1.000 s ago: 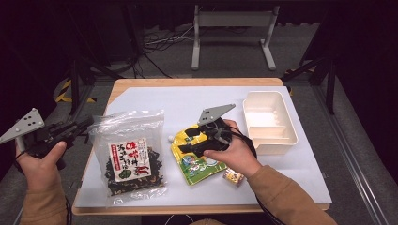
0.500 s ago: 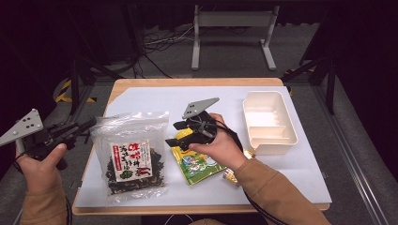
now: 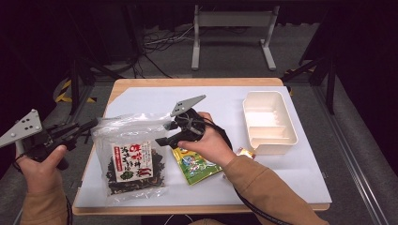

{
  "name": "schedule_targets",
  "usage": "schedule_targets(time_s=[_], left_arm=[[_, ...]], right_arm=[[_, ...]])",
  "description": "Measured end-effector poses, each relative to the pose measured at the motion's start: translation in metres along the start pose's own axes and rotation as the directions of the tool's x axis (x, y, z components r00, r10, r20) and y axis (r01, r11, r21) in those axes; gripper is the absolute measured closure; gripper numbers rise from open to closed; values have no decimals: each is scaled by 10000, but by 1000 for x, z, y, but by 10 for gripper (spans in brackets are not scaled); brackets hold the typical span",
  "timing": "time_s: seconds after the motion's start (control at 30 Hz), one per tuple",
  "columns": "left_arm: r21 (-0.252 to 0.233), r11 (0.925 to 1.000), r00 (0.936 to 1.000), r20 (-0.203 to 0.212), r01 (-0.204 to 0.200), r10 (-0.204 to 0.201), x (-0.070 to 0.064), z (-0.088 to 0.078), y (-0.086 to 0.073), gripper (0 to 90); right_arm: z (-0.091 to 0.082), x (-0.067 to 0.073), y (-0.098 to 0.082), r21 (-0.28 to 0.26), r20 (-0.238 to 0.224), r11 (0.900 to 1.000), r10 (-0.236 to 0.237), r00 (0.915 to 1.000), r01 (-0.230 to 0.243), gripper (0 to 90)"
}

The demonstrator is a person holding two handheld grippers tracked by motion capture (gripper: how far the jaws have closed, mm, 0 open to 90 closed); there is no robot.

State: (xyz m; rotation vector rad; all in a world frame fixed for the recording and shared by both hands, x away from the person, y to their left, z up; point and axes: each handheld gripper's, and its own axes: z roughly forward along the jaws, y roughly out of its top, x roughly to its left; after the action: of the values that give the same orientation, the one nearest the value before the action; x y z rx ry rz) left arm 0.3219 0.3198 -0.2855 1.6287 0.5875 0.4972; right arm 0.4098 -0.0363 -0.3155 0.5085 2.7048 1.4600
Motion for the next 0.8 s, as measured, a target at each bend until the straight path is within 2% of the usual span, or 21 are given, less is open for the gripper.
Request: schedule_targets(time_s=[0.43, 0.8], left_arm=[[-28, 10000, 10000, 55, -25, 25, -1, 0, 0, 900], [0, 10000, 10000, 32, -14, 14, 0, 1, 0, 900]], right_arm=[[12, -1, -2, 395, -755, 9991, 197, 9970, -168, 567], [16, -1, -2, 441, -970, 9983, 409, 9944, -368, 638]])
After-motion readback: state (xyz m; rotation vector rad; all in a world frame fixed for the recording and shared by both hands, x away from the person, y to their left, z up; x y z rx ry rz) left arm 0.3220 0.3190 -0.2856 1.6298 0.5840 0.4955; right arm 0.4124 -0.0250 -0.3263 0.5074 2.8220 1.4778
